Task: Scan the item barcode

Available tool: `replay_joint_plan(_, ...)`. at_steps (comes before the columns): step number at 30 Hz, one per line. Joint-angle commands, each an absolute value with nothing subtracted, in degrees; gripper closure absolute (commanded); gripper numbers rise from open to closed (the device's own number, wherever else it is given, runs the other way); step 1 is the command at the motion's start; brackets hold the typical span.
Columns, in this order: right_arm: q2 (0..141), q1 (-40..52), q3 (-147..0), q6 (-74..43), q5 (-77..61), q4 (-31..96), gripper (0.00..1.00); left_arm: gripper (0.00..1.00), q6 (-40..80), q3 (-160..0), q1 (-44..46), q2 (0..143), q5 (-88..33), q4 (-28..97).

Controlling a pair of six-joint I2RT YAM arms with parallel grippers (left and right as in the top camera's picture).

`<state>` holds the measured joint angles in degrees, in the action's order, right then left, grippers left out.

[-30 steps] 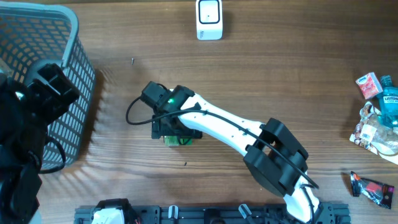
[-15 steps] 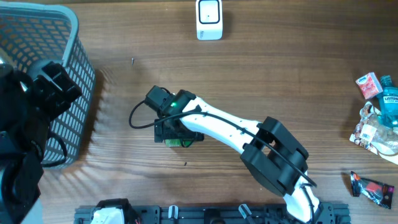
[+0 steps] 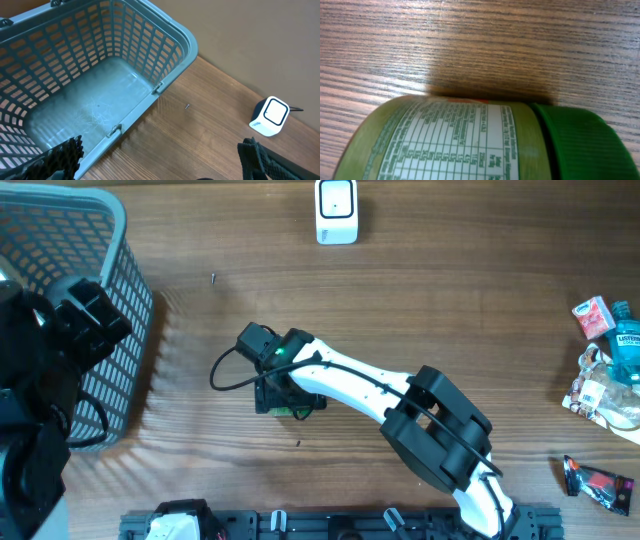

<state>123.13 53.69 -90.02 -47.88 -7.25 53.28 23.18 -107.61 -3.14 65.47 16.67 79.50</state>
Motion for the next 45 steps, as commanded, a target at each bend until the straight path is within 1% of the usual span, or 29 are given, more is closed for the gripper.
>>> replay_joint_plan(1,124.33,53.36,-89.56,-46.85,-7.53,53.54,0.21,0.0,22.72,-107.94,-3.55,65.8,16.78,79.59)
replay_joint_plan(5,124.29,52.82,-90.08,-46.11,-8.54,55.05,0.21,0.0,22.72,-107.94,-3.55,65.8,16.78,79.59)
replay_joint_plan(10,124.29,49.17,-93.8,-41.95,-13.26,59.53,0.22,0.0,22.74,-107.94,-3.55,66.13,16.75,80.4)
replay_joint_plan(12,124.29,46.89,-95.11,-40.4,-17.96,62.11,0.23,0.0,22.72,-107.94,-3.55,66.46,16.78,82.39)
replay_joint_plan(15,124.27,41.98,-97.01,-37.15,-23.73,65.28,0.27,0.0,22.72,-107.94,-3.55,66.54,16.78,83.4)
replay_joint_plan(17,124.27,39.48,-98.32,-35.68,-26.26,66.98,0.27,0.0,22.72,-107.94,-3.55,66.54,16.78,83.53)
replay_joint_plan(20,124.27,34.37,-101.89,-32.64,-31.77,71.16,0.25,0.0,22.72,-107.94,-3.55,66.54,16.78,83.55)
replay_joint_plan(21,124.27,32.64,-103.28,-31.86,-34.0,73.01,0.25,0.0,22.72,-107.94,-3.55,66.54,16.78,83.55)
replay_joint_plan(22,124.27,31.05,-104.44,-31.4,-37.21,74.7,0.22,0.0,22.72,-107.94,-3.55,66.54,16.78,83.53)
replay_joint_plan(26,124.29,26.06,-105.34,-30.0,-53.43,77.36,0.21,0.0,22.72,-107.94,-3.55,66.54,16.78,83.64)
replay_joint_plan(31,124.29,23.75,-105.34,-30.61,-65.69,79.22,0.22,0.0,22.72,-107.94,-3.55,66.54,16.78,83.64)
replay_joint_plan(40,124.27,23.75,-105.34,-31.44,-66.43,78.83,0.22,0.0,22.72,-107.94,-3.55,66.54,16.78,83.64)
replay_joint_plan(42,124.27,23.75,-105.34,-31.48,-60.73,72.79,0.22,0.0,22.72,-107.94,-3.55,66.54,16.78,83.64)
replay_joint_plan(45,124.29,23.75,-105.34,-31.48,-47.66,56.77,0.22,0.0,22.72,-107.94,-3.55,66.54,16.78,83.64)
